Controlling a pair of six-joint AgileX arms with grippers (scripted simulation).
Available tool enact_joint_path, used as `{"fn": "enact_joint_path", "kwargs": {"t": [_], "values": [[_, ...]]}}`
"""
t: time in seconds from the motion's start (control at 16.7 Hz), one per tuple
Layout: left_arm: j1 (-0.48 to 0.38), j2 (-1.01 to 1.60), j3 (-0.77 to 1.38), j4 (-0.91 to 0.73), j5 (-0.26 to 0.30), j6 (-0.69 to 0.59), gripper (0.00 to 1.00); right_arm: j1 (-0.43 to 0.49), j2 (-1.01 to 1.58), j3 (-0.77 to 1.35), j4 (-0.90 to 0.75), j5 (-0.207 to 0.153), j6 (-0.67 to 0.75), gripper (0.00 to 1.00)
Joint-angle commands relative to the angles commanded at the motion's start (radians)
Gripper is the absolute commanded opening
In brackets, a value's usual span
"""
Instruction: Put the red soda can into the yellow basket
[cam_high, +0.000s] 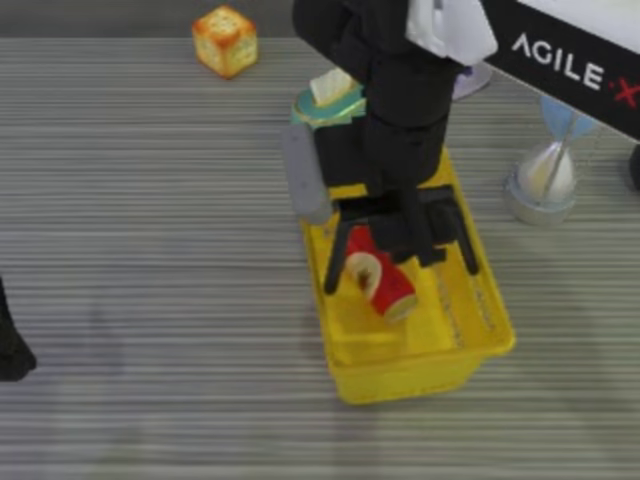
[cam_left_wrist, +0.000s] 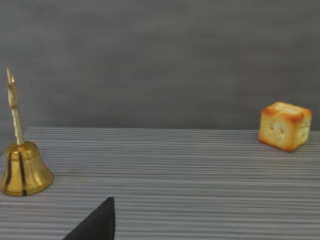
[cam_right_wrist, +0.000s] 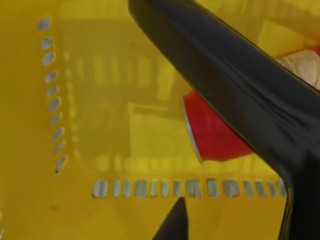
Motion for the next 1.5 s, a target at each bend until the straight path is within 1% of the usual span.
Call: {"fn": "enact_joint_path", "kwargs": {"t": [0.3, 0.36, 1.5], "values": [[0.000, 0.000, 0.000, 0.000, 0.000, 0.000, 1.00, 0.000, 0.000, 0.000, 0.000, 0.000, 0.000, 0.02], [0.000, 0.000, 0.000, 0.000, 0.000, 0.000, 1.00, 0.000, 0.000, 0.000, 0.000, 0.000, 0.000, 0.00], [0.000, 0.000, 0.000, 0.000, 0.000, 0.000, 1.00, 0.000, 0.000, 0.000, 0.000, 0.000, 0.000, 0.00]]}}
